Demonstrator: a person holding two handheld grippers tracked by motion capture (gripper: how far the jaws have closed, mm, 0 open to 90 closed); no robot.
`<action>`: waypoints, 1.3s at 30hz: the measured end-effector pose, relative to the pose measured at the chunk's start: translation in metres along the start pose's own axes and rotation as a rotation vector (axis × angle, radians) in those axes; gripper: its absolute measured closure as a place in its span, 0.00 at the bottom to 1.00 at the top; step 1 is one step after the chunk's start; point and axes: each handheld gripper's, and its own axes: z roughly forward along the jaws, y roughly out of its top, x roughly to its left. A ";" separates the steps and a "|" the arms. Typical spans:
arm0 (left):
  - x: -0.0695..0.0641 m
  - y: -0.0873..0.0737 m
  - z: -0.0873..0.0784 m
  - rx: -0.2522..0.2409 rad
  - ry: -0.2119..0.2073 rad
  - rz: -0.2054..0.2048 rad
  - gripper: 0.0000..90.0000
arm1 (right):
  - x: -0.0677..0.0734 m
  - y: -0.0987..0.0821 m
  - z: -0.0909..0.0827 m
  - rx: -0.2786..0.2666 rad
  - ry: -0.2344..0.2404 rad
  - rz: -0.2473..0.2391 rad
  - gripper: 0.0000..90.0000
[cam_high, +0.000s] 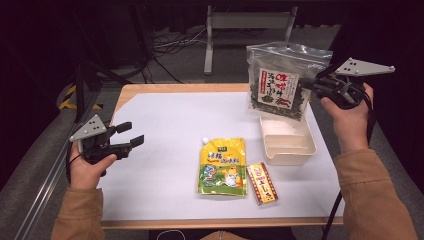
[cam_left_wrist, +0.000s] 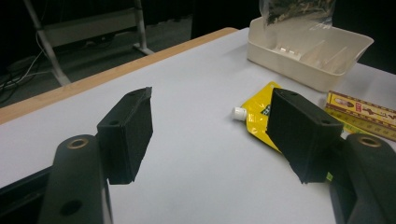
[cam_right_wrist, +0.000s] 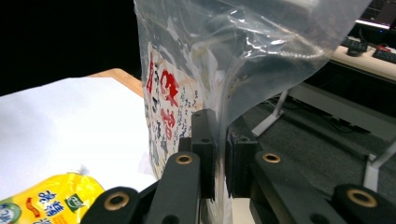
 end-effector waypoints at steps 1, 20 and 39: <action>-0.001 0.000 0.001 0.001 -0.001 -0.002 0.34 | -0.004 -0.004 0.001 0.007 -0.009 0.003 0.94; -0.006 -0.008 0.019 0.010 0.004 -0.011 0.32 | -0.024 -0.035 0.008 0.050 -0.100 0.075 0.94; -0.012 -0.013 0.038 0.044 0.009 0.005 0.17 | -0.020 -0.035 0.005 0.071 -0.198 0.109 0.94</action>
